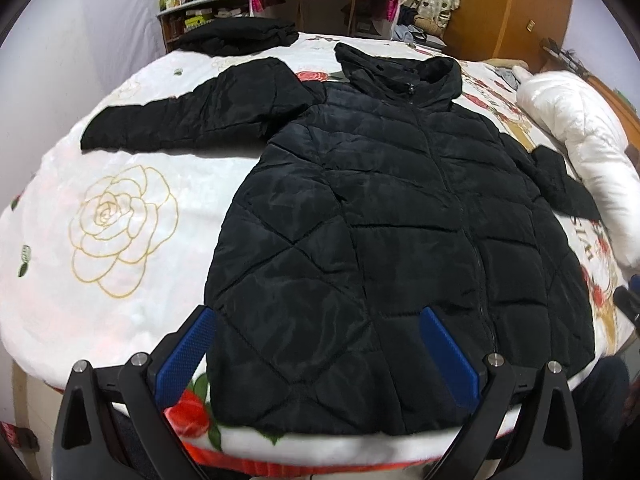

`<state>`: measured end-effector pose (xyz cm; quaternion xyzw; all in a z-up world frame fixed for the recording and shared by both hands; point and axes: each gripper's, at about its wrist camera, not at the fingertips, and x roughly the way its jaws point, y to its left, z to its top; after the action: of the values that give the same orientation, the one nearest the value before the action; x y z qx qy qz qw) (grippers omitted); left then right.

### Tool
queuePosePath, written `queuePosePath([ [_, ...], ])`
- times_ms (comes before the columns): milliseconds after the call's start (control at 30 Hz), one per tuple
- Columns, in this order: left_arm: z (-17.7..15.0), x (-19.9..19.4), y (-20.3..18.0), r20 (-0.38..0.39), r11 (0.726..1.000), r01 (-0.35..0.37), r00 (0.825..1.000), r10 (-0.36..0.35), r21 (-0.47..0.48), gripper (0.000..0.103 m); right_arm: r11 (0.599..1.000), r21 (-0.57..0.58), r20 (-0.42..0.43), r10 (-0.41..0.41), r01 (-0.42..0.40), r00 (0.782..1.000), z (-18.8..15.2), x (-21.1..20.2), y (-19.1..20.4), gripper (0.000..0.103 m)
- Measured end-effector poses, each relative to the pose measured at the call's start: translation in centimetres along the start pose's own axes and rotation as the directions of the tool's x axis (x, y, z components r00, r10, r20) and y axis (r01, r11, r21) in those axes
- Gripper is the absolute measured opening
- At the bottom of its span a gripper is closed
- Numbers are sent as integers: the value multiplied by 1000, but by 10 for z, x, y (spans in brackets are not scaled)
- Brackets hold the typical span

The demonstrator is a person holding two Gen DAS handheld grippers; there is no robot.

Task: Fold large clothes
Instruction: 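Reach the left gripper to the nearest jacket sleeve and grasp its cuff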

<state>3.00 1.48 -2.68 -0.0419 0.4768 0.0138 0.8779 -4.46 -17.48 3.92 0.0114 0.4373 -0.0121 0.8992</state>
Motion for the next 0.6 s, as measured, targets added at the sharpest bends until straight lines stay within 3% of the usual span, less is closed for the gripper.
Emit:
queuePosePath([
  [267, 35, 34, 32, 4, 995, 11, 1000, -11, -98, 101, 998, -36, -20, 43, -43, 999, 30, 39, 20, 103],
  [600, 93, 86, 108, 19, 974, -69, 997, 75, -217, 98, 990, -117, -28, 73, -76, 997, 76, 95, 55, 103],
])
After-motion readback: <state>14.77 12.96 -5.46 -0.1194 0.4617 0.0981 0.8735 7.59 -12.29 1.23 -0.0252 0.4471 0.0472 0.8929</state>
